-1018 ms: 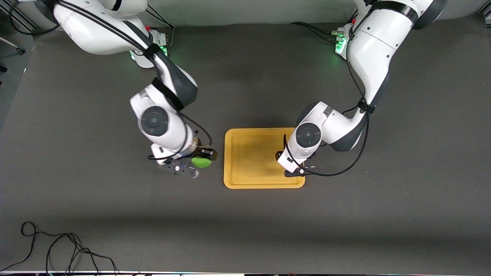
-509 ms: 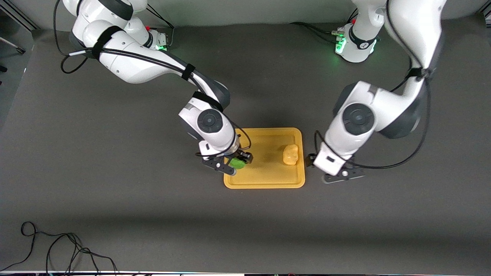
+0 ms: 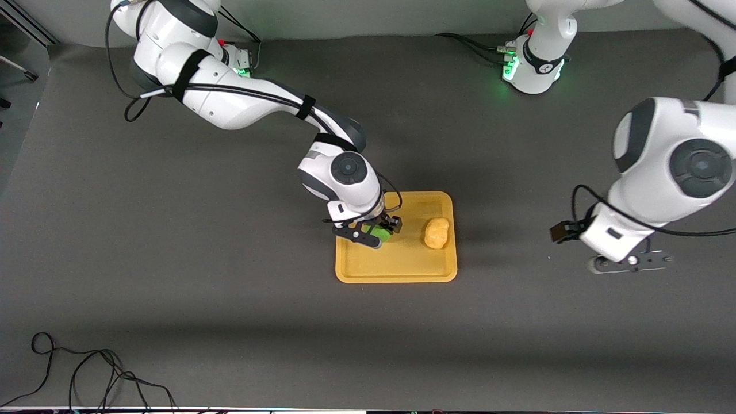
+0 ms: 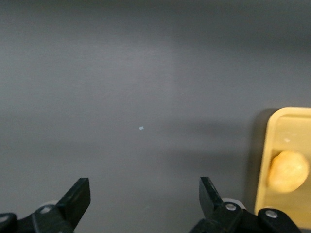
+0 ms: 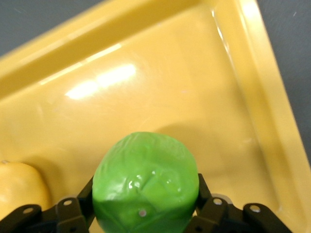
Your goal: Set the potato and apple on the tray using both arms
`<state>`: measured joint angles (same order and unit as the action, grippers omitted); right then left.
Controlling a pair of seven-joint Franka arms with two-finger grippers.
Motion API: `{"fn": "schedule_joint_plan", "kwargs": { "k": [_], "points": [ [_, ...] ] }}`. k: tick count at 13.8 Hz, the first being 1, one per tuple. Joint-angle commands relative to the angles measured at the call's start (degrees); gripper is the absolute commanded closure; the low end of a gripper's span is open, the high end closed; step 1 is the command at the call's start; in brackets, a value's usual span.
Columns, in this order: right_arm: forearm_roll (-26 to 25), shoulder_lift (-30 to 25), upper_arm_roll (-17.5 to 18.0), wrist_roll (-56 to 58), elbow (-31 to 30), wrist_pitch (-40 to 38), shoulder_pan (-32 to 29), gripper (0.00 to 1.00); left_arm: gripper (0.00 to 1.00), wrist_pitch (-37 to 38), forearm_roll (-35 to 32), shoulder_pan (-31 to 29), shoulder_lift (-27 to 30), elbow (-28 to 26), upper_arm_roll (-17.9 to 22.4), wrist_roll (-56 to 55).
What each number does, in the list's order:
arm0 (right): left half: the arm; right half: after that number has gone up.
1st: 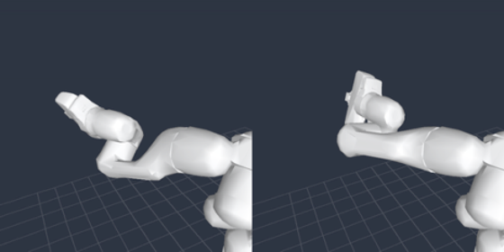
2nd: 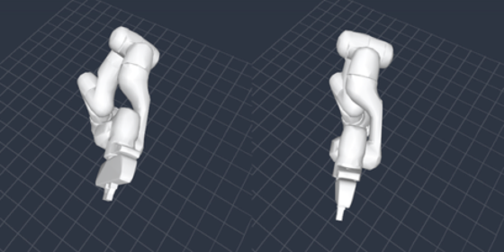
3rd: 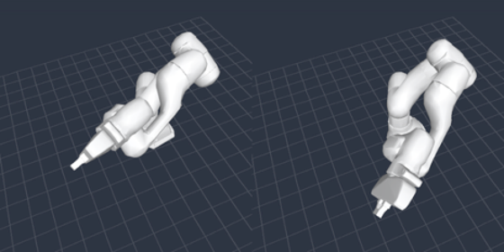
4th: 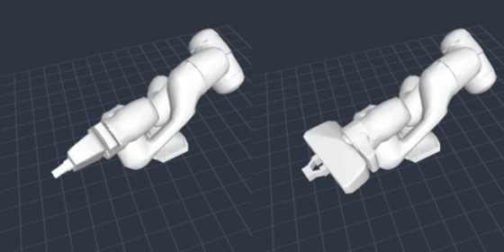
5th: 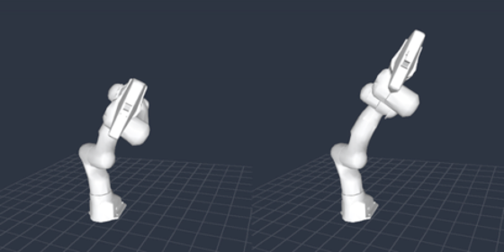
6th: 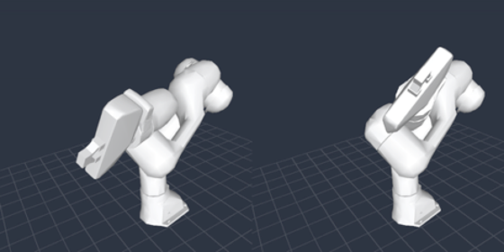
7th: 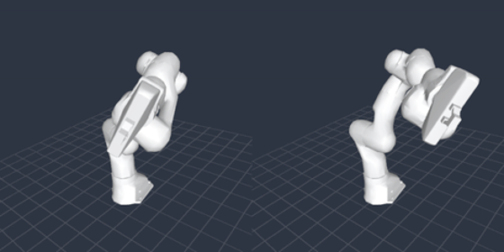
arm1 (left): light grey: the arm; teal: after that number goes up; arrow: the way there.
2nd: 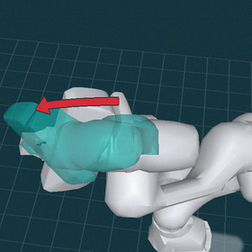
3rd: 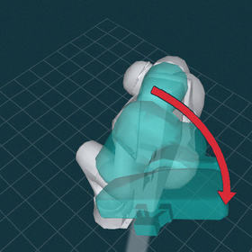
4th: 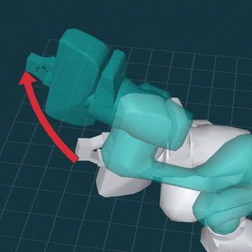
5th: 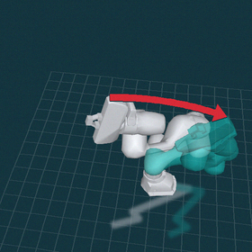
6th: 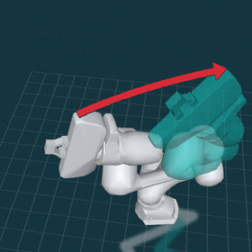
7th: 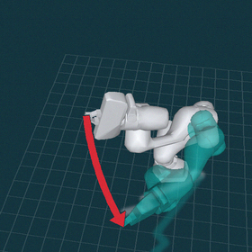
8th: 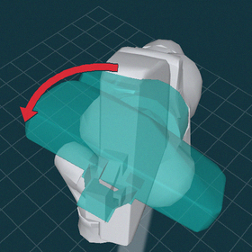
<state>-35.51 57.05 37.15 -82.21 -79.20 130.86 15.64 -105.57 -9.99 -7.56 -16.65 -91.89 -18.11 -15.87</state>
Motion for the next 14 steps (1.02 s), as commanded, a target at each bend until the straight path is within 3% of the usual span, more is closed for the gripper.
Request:
{"fn": "schedule_joint_plan", "kwargs": {
  "k": [1,2,3,4,5,8,10,13,14],
  "points": [
    [-2.29,2.45,0.46,-1.82,2.74,0.01,0.88,0.74,0.00,4.48,2.68,-3.15,5.30,-1.54,-0.34,5.83],
    [-2.37,2.54,0.46,-1.82,2.65,0.01,0.88,0.64,0.00,5.53,2.87,-3.60,6.62,-1.63,-0.26,6.46],
    [-2.37,2.54,0.46,-1.82,2.74,0.01,0.88,0.42,0.00,6.50,2.96,-3.95,7.41,-1.63,0.01,7.59],
    [-2.37,2.54,0.46,-1.82,2.83,0.01,0.79,0.14,0.00,7.21,3.05,-5.09,8.21,-1.63,0.01,8.65],
    [-2.46,2.45,0.46,-1.82,3.00,0.01,0.62,0.00,0.00,7.39,3.14,-5.36,8.91,-1.80,0.09,9.70],
    [-3.07,0.70,0.46,-1.03,3.35,-0.78,-2.09,0.00,0.00,7.39,5.67,-8.25,10.67,-2.51,0.36,13.65],
    [-3.08,-2.36,1.60,-0.68,3.09,-3.49,-4.56,0.00,0.00,8.18,8.39,-5.73,13.12,-3.12,6.65,18.14],
    [-2.03,-10.36,5.20,4.21,2.47,-15.15,-8.95,0.00,0.00,9.49,8.94,1.82,16.38,-3.65,14.05,18.50],
    [0.59,-12.47,5.65,8.68,2.56,-19.03,-10.62,0.00,0.00,10.28,8.94,4.11,17.00,-3.65,15.98,18.50]
  ]
}}
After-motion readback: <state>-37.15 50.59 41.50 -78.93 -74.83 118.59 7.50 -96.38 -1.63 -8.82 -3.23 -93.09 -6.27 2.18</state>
